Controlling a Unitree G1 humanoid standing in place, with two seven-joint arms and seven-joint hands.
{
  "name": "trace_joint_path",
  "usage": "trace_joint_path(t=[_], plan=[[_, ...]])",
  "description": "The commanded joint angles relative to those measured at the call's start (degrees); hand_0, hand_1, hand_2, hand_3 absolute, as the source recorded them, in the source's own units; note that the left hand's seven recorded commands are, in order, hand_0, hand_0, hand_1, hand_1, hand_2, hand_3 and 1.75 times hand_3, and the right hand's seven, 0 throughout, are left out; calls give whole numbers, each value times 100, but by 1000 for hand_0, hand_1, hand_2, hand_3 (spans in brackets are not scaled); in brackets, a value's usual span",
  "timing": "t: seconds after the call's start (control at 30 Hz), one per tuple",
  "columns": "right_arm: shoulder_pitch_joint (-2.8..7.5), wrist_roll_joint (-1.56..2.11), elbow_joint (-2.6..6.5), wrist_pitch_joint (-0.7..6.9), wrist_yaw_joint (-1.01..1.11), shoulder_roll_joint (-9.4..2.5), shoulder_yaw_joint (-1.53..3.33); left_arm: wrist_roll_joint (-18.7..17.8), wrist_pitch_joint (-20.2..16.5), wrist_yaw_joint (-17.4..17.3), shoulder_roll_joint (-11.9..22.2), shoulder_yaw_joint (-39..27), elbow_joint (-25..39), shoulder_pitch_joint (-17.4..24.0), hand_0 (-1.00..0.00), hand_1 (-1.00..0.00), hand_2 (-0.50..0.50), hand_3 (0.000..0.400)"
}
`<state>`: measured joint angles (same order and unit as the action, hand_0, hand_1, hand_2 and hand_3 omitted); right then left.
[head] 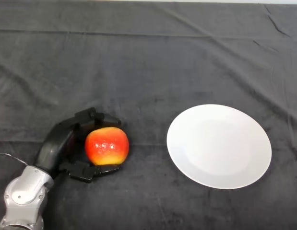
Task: Move the apple to the plate
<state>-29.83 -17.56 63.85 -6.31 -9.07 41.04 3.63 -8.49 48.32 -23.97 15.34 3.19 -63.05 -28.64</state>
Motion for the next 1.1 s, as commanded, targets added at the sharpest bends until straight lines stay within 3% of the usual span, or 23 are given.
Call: trace_joint_path(t=[0.03, 0.57, 1.1], plan=[[443, -65, 283, 54, 98, -308, 144, -90, 130, 72, -23, 129, 39, -427, -1000, -1000, 0, 400], [435, -67, 300, 45, 96, -308, 147, 6, 357, 547, -423, 669, 16, -1172, -1000, -1000, 0, 400], [425, -69, 320, 35, 92, -308, 150, 205, 126, 969, -818, 1798, 23, -1856, -1000, -1000, 0, 400]])
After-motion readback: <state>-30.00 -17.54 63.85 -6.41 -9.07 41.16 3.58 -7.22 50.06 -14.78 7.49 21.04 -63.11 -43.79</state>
